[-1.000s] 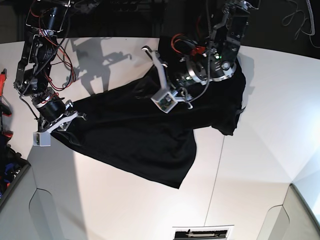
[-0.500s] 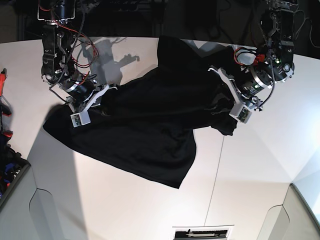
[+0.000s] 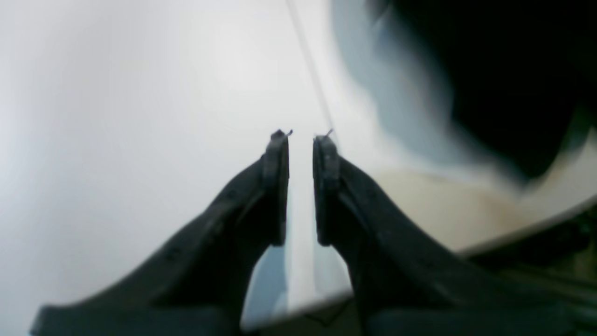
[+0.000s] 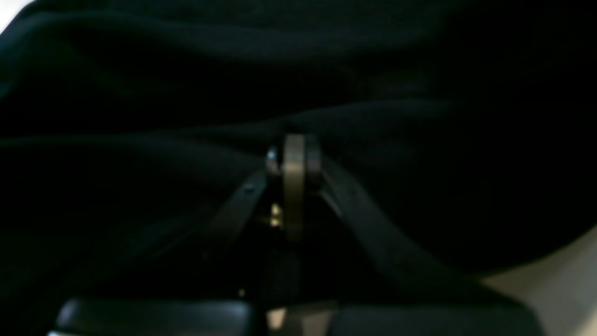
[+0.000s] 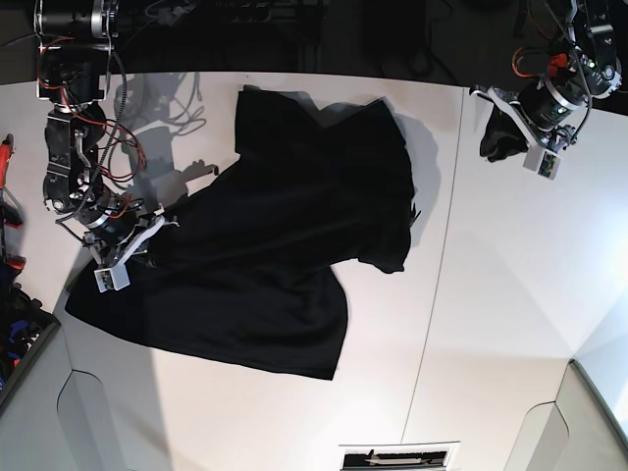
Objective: Layout the t-shirt on the table in an organized manner, then fold the t-shirt properly
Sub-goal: 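Move the right gripper over the shirt's middle and grasp the fabric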
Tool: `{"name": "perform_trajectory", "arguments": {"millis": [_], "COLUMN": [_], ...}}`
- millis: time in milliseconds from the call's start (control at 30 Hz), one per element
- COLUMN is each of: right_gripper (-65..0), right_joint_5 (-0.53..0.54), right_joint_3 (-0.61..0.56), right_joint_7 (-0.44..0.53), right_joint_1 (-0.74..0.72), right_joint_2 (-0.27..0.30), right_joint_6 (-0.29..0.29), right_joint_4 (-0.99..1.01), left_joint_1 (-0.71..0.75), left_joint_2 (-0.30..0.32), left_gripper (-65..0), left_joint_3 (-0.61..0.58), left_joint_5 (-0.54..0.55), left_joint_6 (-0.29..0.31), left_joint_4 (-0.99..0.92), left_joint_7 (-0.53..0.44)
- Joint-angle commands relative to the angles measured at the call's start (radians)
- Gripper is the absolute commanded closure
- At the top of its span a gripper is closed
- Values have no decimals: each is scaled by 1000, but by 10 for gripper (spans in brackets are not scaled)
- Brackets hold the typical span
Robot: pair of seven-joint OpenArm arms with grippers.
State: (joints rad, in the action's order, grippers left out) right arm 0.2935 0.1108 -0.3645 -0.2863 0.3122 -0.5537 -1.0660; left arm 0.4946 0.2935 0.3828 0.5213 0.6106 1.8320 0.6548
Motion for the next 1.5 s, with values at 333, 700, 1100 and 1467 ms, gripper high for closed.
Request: {"name": "perform_trajectory", "arguments": {"millis": [333,700,1100,1467], "right_gripper": [0,0,-356,-356], "right_joint_5": [171,261,234,32], "right_joint_3": [13,27,-175,-467], "right_joint_7": [-88,-273,-273,-208], "right_joint_1": [26,296,349,344], "right_joint_2": [23,-86,-132,-133], "right_joint_6": [11,6,-31,-36], "right_joint_4": [-132,-683,-687,-688], "left_joint_1": [10,-74,-73,-73], "left_joint_2": [-20,-22,-22,-22], "left_gripper": [-99,-99,-112,-123], "left_joint_3": [53,-101,-144,-129], "left_joint_5": [236,181,139,95], "left_joint_6": [88,88,36,36], "left_joint_4": [140,162,162,162], "left_joint_7": [-43,-1,-22,-23]}}
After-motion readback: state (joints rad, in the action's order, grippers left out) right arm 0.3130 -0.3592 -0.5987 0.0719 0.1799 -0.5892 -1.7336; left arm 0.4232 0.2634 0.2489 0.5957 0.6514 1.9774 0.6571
